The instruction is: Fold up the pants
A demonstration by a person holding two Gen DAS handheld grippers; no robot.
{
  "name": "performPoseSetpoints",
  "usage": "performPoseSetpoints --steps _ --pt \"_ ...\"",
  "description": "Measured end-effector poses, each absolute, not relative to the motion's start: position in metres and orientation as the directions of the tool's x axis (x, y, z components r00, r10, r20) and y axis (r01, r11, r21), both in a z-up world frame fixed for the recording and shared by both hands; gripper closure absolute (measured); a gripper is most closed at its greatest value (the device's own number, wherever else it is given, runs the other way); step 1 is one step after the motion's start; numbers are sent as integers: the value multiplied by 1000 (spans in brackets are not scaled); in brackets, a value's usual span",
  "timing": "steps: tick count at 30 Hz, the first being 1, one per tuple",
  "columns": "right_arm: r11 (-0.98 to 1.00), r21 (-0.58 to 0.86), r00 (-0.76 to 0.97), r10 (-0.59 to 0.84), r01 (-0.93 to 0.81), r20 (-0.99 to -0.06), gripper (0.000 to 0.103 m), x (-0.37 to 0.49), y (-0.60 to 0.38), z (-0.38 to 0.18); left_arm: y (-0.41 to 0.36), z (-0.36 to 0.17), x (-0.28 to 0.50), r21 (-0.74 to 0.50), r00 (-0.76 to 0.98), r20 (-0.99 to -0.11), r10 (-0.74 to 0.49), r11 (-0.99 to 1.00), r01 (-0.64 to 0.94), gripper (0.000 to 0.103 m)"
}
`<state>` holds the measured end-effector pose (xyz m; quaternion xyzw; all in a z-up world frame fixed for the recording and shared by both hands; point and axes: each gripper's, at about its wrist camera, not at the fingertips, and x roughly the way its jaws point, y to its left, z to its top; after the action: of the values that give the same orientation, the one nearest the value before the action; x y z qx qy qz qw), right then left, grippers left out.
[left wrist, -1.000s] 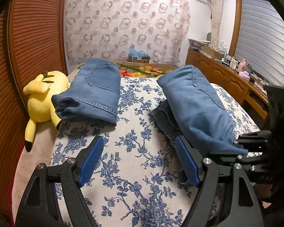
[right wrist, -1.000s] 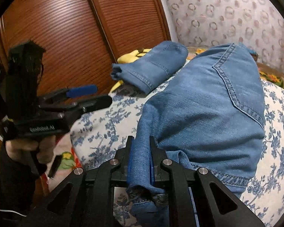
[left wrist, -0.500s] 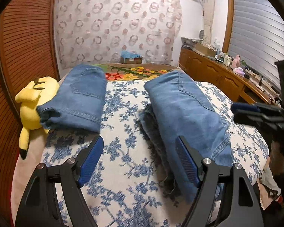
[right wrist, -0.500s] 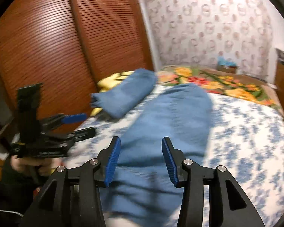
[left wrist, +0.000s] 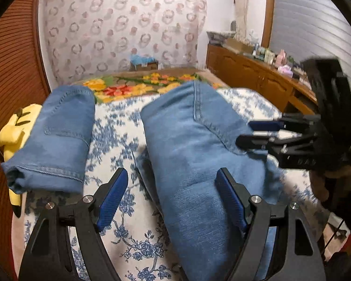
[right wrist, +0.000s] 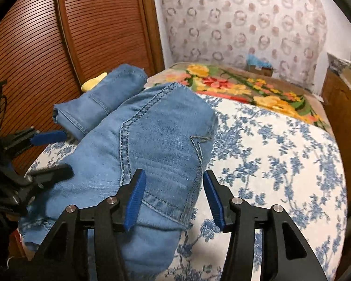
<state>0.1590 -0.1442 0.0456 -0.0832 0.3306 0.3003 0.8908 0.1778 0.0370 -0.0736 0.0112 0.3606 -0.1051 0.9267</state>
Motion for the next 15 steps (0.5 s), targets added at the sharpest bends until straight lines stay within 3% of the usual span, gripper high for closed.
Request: performPoseSetpoints --steps 2,8,15 --pt "794 79 572 499 -602 -651 36 165 -139 42 37 -86 182 -53 693 -698 -179 979 199 24" --pt "785 141 518 519 -603 -680 22 184 -124 22 42 -107 185 -103 652 -731 -201 977 186 24" --pt "746 228 448 584 -626 -677 19 218 -118 6 38 -104 184 -93 648 -736 -198 977 193 24"
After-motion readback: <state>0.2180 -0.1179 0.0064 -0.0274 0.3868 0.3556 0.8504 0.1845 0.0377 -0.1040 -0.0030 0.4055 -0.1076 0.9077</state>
